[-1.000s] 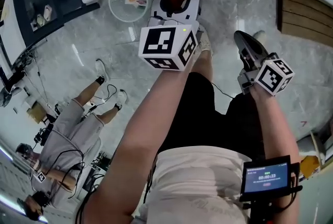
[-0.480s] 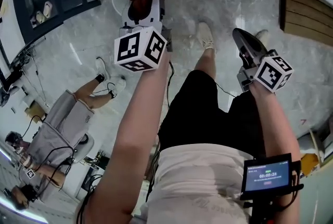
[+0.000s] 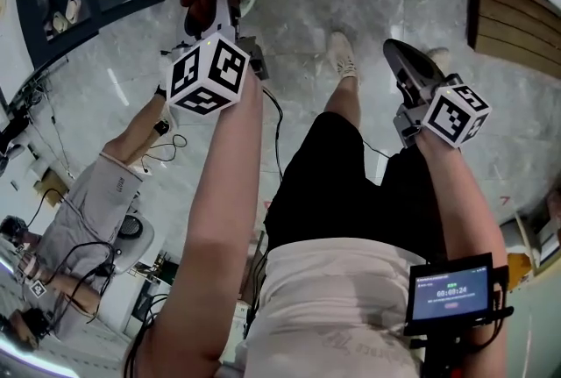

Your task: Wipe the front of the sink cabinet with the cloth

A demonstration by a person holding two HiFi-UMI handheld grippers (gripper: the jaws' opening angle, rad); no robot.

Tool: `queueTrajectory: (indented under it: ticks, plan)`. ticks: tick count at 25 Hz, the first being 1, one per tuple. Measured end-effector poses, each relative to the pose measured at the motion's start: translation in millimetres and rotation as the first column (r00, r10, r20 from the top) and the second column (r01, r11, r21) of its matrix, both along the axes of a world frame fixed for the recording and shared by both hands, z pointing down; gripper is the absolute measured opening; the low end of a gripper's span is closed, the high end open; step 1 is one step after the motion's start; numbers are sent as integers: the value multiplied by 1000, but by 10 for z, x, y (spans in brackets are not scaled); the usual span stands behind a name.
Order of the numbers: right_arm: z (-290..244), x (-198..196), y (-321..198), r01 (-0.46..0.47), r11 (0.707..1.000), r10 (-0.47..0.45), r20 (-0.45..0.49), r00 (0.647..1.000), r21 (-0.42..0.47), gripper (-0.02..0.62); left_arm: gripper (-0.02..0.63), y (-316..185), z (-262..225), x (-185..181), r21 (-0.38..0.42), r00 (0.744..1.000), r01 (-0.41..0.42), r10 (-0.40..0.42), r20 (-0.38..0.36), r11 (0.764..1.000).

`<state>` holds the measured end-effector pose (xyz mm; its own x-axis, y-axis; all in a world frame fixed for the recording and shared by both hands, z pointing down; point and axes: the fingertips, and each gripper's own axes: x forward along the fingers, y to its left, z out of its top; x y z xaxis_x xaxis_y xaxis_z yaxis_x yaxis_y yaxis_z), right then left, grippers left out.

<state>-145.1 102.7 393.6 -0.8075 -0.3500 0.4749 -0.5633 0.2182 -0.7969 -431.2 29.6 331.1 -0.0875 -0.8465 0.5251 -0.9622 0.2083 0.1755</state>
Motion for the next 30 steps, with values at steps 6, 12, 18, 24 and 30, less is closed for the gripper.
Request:
queueTrajectory:
  ticks: [6, 12, 18, 24, 30]
  plan:
    - [36, 53, 17, -16, 1000, 16, -6, 1000, -8, 12, 169, -68, 352, 111, -69, 1000, -9, 10, 21, 998]
    - [86, 154, 100, -41, 999, 41, -18, 999, -22, 12, 167, -151, 439, 471, -69, 995, -97, 97, -12, 993]
    - [79, 186, 80, -60, 998, 59, -18, 998, -16, 12, 167, -284, 443, 847, -67, 976, -215, 213, -32, 974]
    - [82, 265, 83, -85, 996, 85, -10, 996, -4, 12, 167, -392, 374, 1425, -44, 933, -357, 355, -54, 933]
    - [62, 274, 112, -96, 995, 96, -10, 995, 24, 12, 167, -510, 363, 1936, -32, 890, -453, 450, -72, 891]
